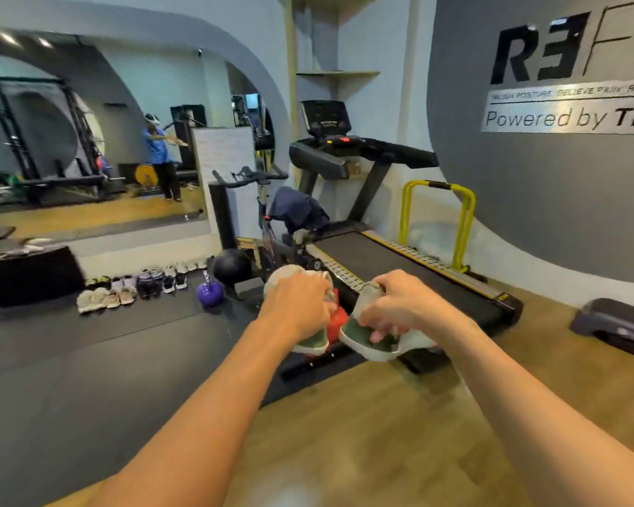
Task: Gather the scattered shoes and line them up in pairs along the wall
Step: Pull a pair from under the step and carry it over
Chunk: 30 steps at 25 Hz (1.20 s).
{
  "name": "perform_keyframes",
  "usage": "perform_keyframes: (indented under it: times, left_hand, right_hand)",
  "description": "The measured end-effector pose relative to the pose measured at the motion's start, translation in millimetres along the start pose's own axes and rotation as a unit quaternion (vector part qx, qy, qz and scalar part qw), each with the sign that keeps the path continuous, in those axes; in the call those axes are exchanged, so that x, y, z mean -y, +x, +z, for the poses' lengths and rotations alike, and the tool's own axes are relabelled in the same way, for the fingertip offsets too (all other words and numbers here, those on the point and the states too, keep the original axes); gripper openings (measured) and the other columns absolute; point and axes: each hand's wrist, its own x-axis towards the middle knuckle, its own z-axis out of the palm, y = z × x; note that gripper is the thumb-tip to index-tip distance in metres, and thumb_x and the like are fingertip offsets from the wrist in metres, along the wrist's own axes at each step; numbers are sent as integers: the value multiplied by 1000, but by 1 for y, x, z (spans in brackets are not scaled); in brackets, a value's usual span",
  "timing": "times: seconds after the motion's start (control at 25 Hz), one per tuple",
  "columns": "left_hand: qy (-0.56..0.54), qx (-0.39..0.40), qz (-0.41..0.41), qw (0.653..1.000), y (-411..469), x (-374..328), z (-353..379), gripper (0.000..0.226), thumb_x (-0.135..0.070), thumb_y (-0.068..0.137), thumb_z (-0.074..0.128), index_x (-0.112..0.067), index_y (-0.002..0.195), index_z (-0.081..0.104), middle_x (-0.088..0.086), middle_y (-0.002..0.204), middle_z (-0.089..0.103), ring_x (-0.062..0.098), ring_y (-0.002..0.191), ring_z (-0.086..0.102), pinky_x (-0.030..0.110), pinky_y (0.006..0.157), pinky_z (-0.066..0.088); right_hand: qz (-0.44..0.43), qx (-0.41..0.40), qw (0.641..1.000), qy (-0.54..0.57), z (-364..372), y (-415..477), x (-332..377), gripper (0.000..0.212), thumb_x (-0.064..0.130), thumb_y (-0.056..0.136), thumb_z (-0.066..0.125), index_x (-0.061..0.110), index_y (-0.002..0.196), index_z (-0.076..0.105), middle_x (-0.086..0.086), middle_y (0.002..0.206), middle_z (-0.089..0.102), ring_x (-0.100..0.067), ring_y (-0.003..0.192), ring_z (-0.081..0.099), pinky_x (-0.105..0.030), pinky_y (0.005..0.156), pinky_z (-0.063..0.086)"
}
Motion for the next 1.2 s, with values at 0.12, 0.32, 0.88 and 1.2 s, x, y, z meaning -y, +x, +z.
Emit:
perform_keyframes:
  times: [0.12,0.32,0.88,1.2]
  left_hand:
    - [119,93,12,988,10,48,41,21,-21,87,52,-15,102,65,10,105,67,34,98,62,36,65,36]
    - [183,161,-62,968,32,157,67,23,-15,90,50,-11,107,65,11,109,66,34,99,63,36,66,34]
    - [8,57,-351,935,45,551,110,19,-37,93,47,-22,92,58,2,96,65,23,80,59,32,64,41]
    - [22,41,-314,948,108,755,157,24,-41,95,41,-21,101,53,1,101,57,30,87,62,37,67,43]
  right_hand:
    - [-125,-19,968,-217,61,77,24,25,33,70,70,18,78,53,5,71,63,-19,69,66,-25,48,37]
    - [-255,4,900,-353,139,182,78,25,32,78,65,22,100,61,-3,102,67,-27,98,61,-31,64,38]
    - [-318,127,898,-277,374,448,280,30,41,77,64,29,103,60,1,99,58,-20,82,48,-32,67,42]
    - [-313,129,908,-246,496,626,373,21,45,73,66,34,85,53,2,94,63,-27,92,60,-32,63,37]
